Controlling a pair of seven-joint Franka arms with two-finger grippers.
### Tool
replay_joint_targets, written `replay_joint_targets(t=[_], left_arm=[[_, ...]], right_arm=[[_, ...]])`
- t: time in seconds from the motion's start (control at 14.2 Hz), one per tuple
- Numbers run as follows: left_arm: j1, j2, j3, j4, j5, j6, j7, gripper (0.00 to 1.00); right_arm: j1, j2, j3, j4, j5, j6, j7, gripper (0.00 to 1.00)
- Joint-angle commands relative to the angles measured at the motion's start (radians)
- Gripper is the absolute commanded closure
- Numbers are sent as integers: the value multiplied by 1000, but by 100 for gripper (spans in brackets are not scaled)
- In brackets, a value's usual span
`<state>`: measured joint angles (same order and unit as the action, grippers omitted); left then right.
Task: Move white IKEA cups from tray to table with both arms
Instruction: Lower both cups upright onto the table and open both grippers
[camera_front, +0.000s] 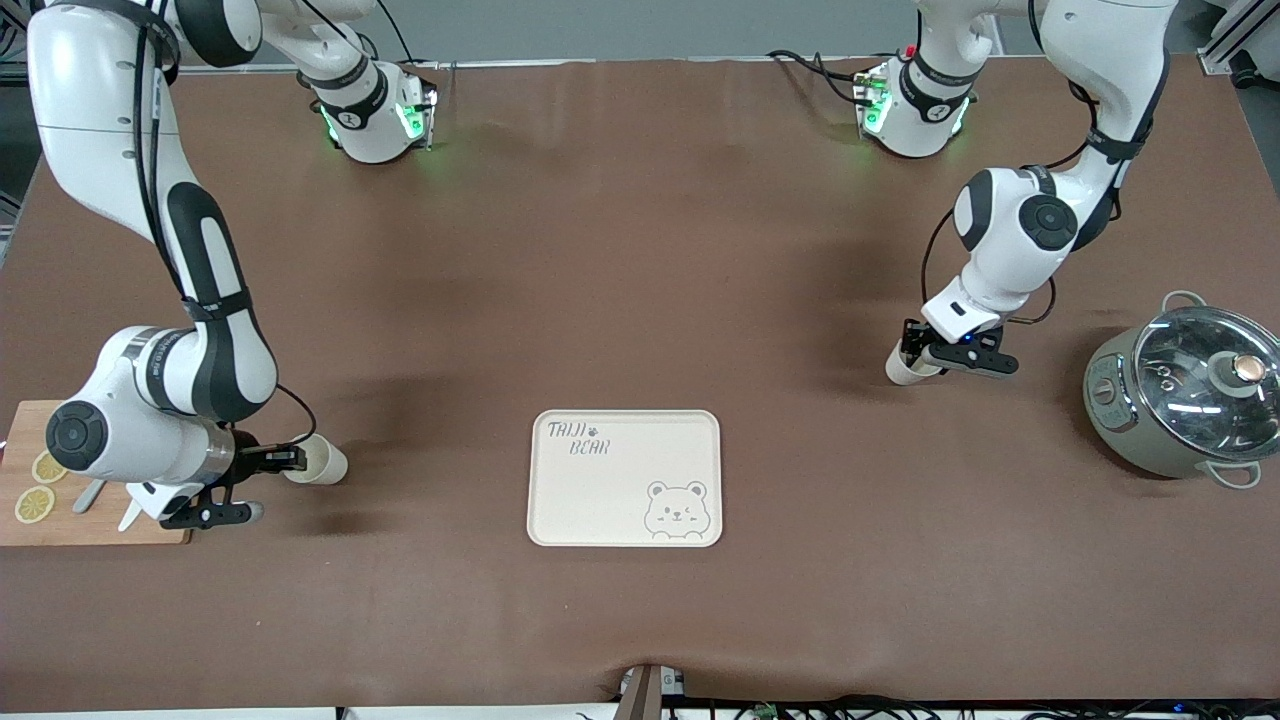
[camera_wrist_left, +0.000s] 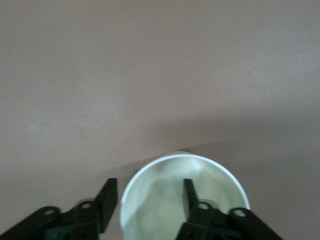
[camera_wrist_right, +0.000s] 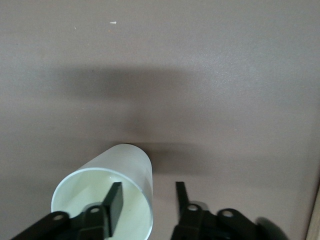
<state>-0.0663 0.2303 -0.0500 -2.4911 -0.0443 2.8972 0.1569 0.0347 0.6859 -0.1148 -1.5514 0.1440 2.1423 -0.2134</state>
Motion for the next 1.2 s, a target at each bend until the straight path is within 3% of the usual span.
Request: replay_joint_targets(t=[0.0,0.28,0.42,0.7,0.99,1.13], left_arm=[[20,-58,-8,-5,-22,-51,32,0],[20,-149,-7,33,-22,-229,24,0],[14,-155,-8,127,-23,-370,6,0],[-33,-37,-22,485,-14,-677,-121,0],[-40,156,-19,847,16,-740,-219,0],[-41,240,-19,1024,63,-849,-243,0]], right_arm=[[-19,-29,15,7,19,-18,-1,0],[-39,-115,14,2,17,-102,0,0],[-61,-163,14,4,17,-145,0,0],[-91,-262,12,2,12,-209,0,0],[-98,-371,4,1,3,-286,54,0],[-96,-417,-2,2,3,-326,66,0]])
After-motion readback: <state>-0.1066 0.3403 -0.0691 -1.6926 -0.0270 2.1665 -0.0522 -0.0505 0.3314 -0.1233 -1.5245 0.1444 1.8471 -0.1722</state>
